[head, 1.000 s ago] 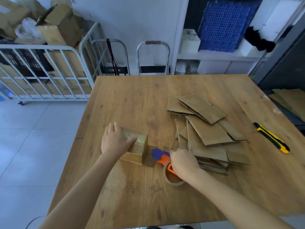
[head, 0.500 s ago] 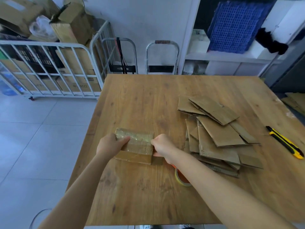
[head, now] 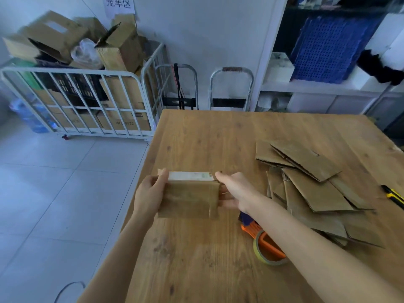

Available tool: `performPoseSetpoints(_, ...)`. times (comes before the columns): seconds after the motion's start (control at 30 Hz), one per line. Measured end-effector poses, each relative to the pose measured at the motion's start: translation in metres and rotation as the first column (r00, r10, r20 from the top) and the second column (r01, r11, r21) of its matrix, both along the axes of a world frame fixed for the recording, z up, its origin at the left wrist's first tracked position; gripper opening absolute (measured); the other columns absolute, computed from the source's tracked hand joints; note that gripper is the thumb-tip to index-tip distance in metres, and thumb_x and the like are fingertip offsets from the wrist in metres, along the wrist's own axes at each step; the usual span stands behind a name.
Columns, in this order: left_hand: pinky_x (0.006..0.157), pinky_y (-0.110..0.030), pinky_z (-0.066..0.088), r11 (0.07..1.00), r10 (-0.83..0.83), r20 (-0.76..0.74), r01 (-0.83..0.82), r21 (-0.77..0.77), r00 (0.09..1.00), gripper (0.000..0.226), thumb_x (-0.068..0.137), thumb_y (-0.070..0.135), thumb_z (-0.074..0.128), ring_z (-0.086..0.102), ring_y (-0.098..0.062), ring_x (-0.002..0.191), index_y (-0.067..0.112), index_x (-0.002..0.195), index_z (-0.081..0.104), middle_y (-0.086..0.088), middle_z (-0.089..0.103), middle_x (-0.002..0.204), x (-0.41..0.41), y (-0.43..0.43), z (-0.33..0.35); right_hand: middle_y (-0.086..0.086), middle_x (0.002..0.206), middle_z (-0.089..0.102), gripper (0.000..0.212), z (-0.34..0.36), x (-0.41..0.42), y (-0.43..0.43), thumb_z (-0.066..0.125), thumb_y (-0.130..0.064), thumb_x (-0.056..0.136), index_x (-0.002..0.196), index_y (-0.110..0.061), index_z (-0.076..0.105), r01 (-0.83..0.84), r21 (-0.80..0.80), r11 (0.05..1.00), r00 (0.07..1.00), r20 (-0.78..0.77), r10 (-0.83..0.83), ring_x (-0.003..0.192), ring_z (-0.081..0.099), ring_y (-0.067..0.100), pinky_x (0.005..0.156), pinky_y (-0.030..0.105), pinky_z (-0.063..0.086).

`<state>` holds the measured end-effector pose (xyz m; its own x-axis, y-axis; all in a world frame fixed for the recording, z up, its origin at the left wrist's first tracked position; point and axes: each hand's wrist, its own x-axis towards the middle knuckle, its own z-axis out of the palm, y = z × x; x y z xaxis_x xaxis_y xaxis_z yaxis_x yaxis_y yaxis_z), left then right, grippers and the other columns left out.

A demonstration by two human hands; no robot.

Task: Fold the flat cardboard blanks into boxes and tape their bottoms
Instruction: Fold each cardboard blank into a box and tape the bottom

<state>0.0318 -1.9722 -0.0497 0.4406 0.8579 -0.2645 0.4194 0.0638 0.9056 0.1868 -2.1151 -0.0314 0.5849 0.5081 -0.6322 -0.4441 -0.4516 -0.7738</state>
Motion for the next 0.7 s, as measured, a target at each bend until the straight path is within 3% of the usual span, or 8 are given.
performPoseSetpoints(0.07,0.073,-0.027,0.050,0.996,-0.053,0.029,0.051,0.069,0.998,0.041,0.080,0.043,0.069,0.061,-0.011,0.096,0.023,0.111,0.052,0.003,0.062,0.109,0.001,0.002,-0.002,0.002,0.099,0.072,0.010,0.001,-0.003,0.003,0.066,-0.016,0.088,0.098,-0.012,0.064,-0.050,-0.004,0.999,0.987,0.155,0.050,0.088,0.068,0.013,0.067,0.028,0.058)
performPoseSetpoints(0.2,0.070,-0.014,0.044,0.942,-0.206,-0.139,0.234,0.239,0.969,0.065,0.073,0.021,0.078,0.051,-0.006,0.104,0.019,0.128,0.043,0.008,0.050,0.116,0.003,-0.010,-0.018,-0.001,0.099,0.064,0.031,-0.013,-0.003,-0.001,0.073,-0.007,0.078,0.099,-0.018,0.053,-0.077,-0.097,0.992,0.908,0.403,0.110,0.091,0.060,0.011,0.067,0.023,0.049)
performPoseSetpoints(0.27,0.066,-0.012,0.039,0.933,-0.259,-0.192,0.296,0.204,0.947,0.061,0.076,0.022,0.077,0.050,-0.006,0.102,0.019,0.126,0.042,0.012,0.048,0.111,0.004,-0.019,-0.026,0.001,0.102,0.061,0.038,-0.027,-0.003,-0.008,0.074,-0.009,0.076,0.105,-0.016,0.051,-0.110,-0.164,0.980,0.897,0.408,0.169,0.094,0.058,0.015,0.076,0.029,0.051)
performPoseSetpoints(0.37,0.079,-0.018,0.036,0.911,-0.321,-0.254,0.371,0.182,0.913,0.060,0.079,0.019,0.072,0.044,-0.006,0.111,0.017,0.131,0.042,0.014,0.043,0.110,0.006,-0.029,-0.036,0.003,0.100,0.062,0.036,-0.044,-0.007,-0.018,0.073,-0.009,0.073,0.104,-0.015,0.056,-0.198,-0.258,0.946,0.882,0.374,0.286,0.094,0.059,0.018,0.085,0.038,0.053)
performPoseSetpoints(0.47,0.088,-0.026,0.038,0.944,-0.235,-0.238,0.279,0.174,0.942,0.051,0.084,0.021,0.067,0.041,-0.017,0.124,0.017,0.128,0.043,0.003,0.047,0.122,0.009,-0.035,-0.034,0.003,0.097,0.065,0.025,-0.048,-0.004,-0.024,0.067,-0.005,0.077,0.099,-0.014,0.061,-0.221,-0.243,0.944,0.855,0.418,0.308,0.092,0.061,0.017,0.086,0.041,0.054)
performPoseSetpoints(0.53,0.093,-0.031,0.039,0.956,-0.144,-0.284,0.207,0.209,0.948,0.062,0.089,0.024,0.064,0.036,-0.024,0.133,0.010,0.141,0.031,-0.010,0.036,0.144,0.011,-0.037,-0.032,0.002,0.099,0.064,0.016,-0.041,0.003,-0.027,0.059,-0.004,0.084,0.099,-0.010,0.060,-0.192,-0.244,0.951,0.779,0.551,0.299,0.092,0.059,0.015,0.080,0.033,0.053)
performPoseSetpoints(0.6,0.102,-0.034,0.039,0.900,-0.074,-0.321,0.202,0.385,0.944,0.064,0.091,0.019,0.061,0.033,-0.026,0.137,0.010,0.144,0.027,-0.013,0.027,0.151,0.014,-0.038,-0.029,-0.002,0.107,0.059,0.019,-0.028,0.013,-0.031,0.056,-0.006,0.090,0.108,-0.013,0.060,-0.131,-0.259,0.957,0.632,0.722,0.282,0.094,0.053,0.008,0.075,0.017,0.044)
performPoseSetpoints(0.7,0.112,-0.038,0.029,0.664,-0.148,-0.409,0.397,0.634,0.900,0.058,0.089,0.020,0.064,0.028,-0.026,0.141,0.015,0.141,0.039,-0.009,0.032,0.151,0.030,-0.047,-0.024,-0.002,0.115,0.054,0.019,-0.011,0.029,-0.030,0.053,-0.010,0.094,0.111,-0.015,0.060,-0.143,-0.249,0.958,0.426,0.858,0.287,0.095,0.050,0.005,0.074,0.010,0.039)
